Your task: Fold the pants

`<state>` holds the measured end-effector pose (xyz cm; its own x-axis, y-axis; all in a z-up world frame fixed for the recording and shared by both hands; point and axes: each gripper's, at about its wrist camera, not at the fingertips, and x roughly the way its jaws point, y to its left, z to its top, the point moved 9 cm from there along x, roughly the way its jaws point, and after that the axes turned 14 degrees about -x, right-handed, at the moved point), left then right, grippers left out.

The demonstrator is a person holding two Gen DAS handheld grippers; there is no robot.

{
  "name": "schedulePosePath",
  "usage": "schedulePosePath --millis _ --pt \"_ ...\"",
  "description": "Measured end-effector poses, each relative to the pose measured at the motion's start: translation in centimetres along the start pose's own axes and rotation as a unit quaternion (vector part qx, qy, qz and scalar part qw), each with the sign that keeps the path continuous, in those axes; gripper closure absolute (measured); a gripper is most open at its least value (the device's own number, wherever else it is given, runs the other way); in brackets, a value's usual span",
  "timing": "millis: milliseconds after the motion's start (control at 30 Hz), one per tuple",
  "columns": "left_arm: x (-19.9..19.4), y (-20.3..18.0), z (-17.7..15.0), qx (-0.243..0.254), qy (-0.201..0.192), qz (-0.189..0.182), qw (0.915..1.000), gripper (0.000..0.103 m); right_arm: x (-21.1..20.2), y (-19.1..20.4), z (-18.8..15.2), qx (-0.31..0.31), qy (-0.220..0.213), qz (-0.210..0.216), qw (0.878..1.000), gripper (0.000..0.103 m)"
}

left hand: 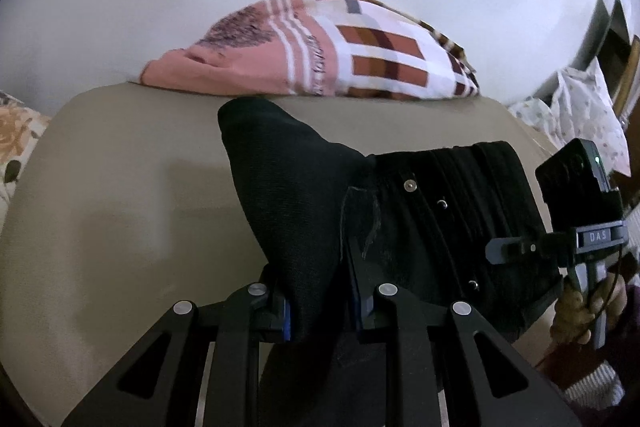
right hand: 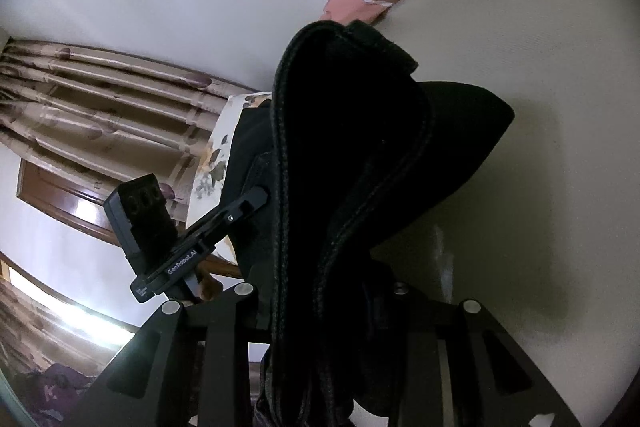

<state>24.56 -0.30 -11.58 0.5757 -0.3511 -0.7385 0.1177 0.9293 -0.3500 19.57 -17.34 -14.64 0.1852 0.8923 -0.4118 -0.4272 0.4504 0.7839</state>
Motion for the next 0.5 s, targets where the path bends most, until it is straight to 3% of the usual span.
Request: schedulePosePath --millis 500 --pt "0.7 4.0 5.0 -0.027 -0.044 0.030 0.9982 0.082 4.3 -1.0 4.6 -0.020 -0.004 0.017 1.000 0.074"
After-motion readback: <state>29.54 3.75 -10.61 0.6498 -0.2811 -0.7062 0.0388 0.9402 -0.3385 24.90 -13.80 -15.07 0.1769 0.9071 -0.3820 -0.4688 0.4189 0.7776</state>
